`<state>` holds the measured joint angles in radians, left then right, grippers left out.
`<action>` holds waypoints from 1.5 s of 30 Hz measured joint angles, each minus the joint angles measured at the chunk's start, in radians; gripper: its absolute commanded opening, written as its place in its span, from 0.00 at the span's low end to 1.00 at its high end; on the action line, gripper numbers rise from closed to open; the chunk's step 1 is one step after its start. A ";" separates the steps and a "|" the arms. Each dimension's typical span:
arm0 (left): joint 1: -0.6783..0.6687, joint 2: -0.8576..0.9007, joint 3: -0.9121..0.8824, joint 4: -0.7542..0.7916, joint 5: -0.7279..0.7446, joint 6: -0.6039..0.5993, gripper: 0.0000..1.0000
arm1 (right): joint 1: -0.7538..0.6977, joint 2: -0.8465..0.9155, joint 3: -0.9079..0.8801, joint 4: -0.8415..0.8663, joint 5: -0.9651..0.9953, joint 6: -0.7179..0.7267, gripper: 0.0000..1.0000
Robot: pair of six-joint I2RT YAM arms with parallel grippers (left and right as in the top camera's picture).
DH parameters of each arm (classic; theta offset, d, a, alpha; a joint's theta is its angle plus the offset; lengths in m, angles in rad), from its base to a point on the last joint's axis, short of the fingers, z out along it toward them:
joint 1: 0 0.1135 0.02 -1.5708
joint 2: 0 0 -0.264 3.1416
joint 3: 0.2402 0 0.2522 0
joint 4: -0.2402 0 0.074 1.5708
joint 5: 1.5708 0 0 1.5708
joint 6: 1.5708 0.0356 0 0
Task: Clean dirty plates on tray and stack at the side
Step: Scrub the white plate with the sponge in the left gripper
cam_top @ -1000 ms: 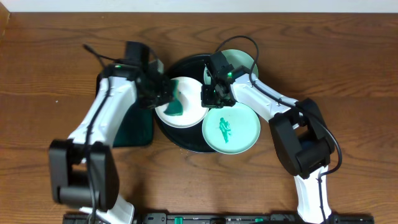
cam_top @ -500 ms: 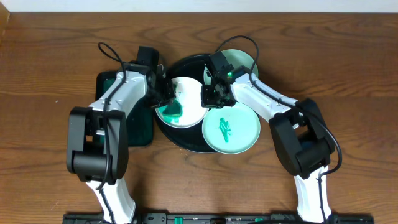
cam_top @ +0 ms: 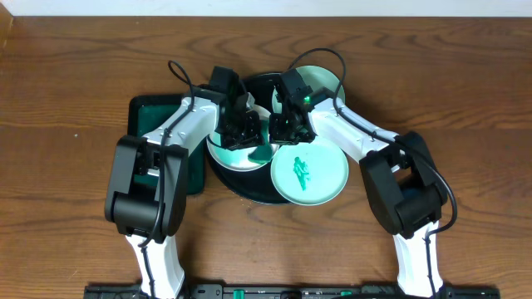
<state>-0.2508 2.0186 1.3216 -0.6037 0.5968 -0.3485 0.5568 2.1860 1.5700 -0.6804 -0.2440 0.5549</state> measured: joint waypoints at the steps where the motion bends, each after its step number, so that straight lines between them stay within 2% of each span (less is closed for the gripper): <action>1: 0.003 0.000 0.000 -0.001 0.001 -0.003 0.07 | 0.000 0.000 0.000 -0.001 0.000 0.000 0.01; 8: 0.070 0.000 0.000 -0.004 -0.023 -0.019 0.07 | 0.000 0.000 0.001 -0.007 -0.003 0.000 0.01; 15: 0.103 -0.011 0.008 0.003 -0.165 -0.018 0.07 | 0.000 0.000 0.002 -0.014 -0.007 0.000 0.01; 24: 0.002 -0.027 0.020 0.002 -0.445 -0.074 0.07 | 0.000 0.000 0.002 -0.016 -0.010 0.000 0.01; 31: -0.074 -0.027 0.021 0.001 -0.552 -0.022 0.07 | 0.000 0.000 0.005 -0.024 -0.011 0.000 0.01; 37: -0.100 -0.027 0.022 -0.002 -0.539 -0.004 0.07 | 0.000 0.000 0.005 -0.034 -0.012 0.000 0.01; 45: -0.098 -0.024 0.022 0.031 -0.366 0.010 0.07 | 0.000 0.000 0.005 -0.038 -0.011 0.000 0.01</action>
<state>-0.3489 1.9949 1.3434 -0.5732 0.2306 -0.3386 0.5568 2.1860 1.5753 -0.7181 -0.2554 0.5552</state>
